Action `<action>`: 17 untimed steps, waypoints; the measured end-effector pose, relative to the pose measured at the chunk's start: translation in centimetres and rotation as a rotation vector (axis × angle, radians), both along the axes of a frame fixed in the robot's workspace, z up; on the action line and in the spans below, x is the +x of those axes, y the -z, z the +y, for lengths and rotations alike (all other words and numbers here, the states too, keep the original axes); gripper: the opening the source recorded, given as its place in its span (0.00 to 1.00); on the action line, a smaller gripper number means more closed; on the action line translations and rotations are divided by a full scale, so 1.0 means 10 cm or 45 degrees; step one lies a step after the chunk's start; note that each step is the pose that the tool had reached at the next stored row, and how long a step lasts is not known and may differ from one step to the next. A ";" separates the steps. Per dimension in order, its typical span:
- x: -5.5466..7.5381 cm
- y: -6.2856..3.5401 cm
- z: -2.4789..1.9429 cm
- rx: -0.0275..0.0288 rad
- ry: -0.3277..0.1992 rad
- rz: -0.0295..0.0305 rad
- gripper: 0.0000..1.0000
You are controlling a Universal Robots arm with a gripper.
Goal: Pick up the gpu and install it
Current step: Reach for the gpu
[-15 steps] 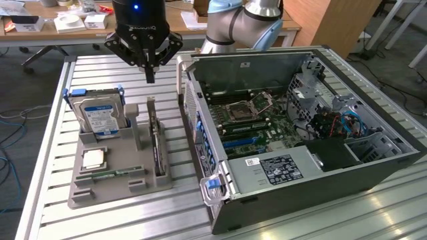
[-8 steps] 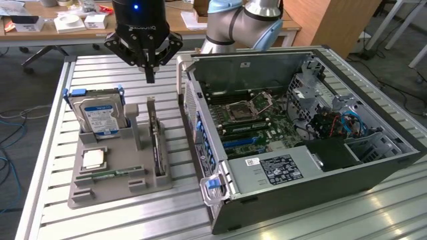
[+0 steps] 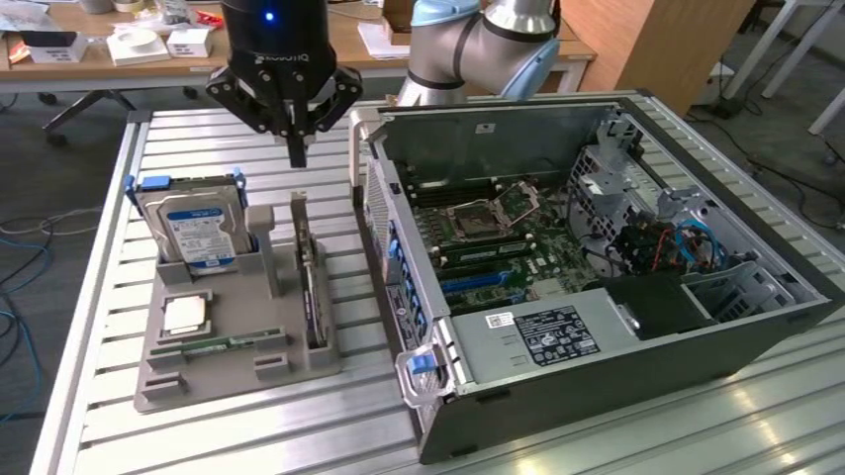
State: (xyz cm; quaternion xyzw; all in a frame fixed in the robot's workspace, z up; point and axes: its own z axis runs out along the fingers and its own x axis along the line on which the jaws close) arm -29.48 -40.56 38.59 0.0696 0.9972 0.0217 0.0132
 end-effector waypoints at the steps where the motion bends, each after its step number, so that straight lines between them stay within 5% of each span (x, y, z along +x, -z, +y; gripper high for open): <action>1: 0.00 0.000 -0.016 0.0000 0.000 0.0000 0.10; 17: 0.00 0.000 -0.258 -0.0079 0.000 0.0000 0.10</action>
